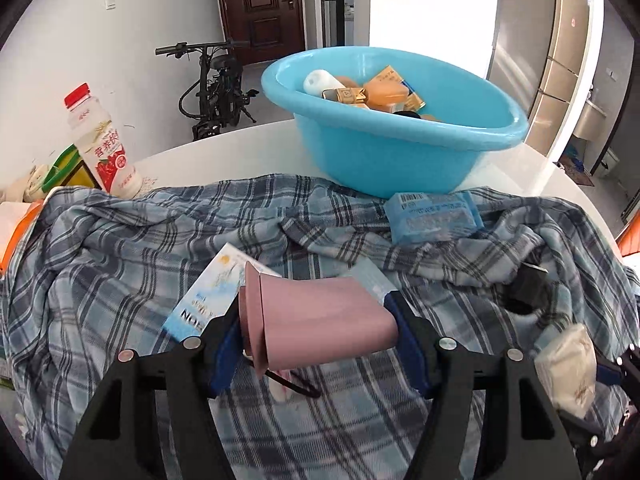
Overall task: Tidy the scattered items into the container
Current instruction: 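Grasp the pink cup with the left gripper while the right gripper holds the soap bar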
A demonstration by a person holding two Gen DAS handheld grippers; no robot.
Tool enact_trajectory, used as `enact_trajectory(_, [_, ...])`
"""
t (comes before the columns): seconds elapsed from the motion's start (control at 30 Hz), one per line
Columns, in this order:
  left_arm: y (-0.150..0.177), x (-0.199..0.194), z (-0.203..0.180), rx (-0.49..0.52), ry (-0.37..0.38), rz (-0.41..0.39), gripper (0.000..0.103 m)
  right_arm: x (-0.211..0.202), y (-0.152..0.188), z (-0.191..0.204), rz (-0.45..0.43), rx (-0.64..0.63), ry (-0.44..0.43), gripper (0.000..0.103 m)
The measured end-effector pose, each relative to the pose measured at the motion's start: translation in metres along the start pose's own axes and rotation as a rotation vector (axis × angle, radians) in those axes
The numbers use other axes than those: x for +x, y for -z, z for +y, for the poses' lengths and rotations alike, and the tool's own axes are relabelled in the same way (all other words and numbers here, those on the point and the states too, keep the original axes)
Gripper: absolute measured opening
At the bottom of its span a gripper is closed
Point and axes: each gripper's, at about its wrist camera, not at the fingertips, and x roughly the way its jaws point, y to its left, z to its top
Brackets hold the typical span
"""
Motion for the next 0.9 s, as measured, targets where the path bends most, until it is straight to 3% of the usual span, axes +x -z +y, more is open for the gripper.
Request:
enact_trajectory(0.27, [0.051,-0.025,0.013,-0.055,0.064,0.035,0.069,-0.009,0.013,0.014,0.004,-0.004,-0.024,0.049])
enact_trajectory(0.57, [0.094,-0.017,0.02,-0.047,0.056,0.073,0.069,-0.007,0.024,0.025,0.03,-0.018,-0.036,0.049])
enact_trajectory(0.7, [0.099,-0.019,0.017,-0.038,0.042,0.041,0.069,-0.012,0.022,0.025,0.016,-0.017,-0.032,0.049])
enact_trajectory(0.73, [0.1,-0.019,0.016,-0.036,0.033,0.034,0.07,-0.013,0.022,0.025,0.015,-0.017,-0.03,0.049])
enact_trajectory(0.8, [0.103,-0.017,0.015,-0.033,-0.006,0.019,0.082,-0.012,0.021,0.024,0.017,-0.018,-0.027,0.049])
enact_trajectory(0.9, [0.103,-0.011,0.016,-0.043,-0.021,0.015,0.086,-0.012,0.02,0.025,0.022,-0.019,-0.025,0.049])
